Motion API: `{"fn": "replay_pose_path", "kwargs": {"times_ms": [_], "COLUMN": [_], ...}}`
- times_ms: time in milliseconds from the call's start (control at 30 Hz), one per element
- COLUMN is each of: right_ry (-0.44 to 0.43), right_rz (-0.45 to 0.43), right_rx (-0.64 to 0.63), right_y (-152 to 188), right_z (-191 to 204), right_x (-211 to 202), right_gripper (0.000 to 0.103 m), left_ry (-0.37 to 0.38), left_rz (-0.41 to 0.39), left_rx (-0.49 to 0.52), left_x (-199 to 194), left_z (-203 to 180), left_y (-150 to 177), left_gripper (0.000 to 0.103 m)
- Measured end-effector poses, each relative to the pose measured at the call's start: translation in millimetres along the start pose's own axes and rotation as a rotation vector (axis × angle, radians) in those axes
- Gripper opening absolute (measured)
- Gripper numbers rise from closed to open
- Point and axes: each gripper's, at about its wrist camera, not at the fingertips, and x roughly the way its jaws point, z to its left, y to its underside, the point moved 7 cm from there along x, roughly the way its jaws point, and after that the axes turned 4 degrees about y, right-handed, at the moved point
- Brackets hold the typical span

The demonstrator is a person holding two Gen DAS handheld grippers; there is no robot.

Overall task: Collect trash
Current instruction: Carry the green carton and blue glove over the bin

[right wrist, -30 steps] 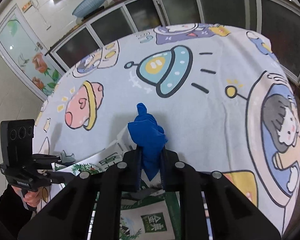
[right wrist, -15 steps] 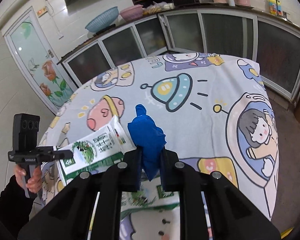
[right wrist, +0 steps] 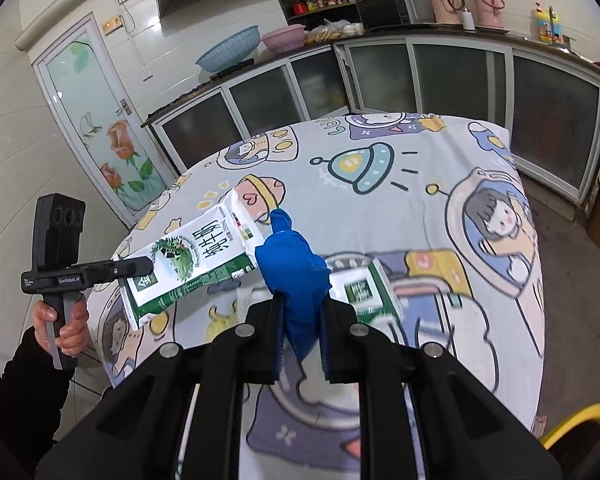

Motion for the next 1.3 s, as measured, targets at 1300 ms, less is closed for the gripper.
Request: {"fn": "replay_pose_path", "kwargs": {"times_ms": [1300], "right_ry": [0.363], "right_rz": [-0.196], "right_rx": [0.430], "right_y": [168], "right_z": [-199], "right_x": [-202], "right_gripper": [0.014], "left_ry": [0.164], "left_rz": [0.132], "left_rx": [0.386], "left_x": [148], "left_z": [-288], "left_y": [67], "left_gripper": [0.031]}}
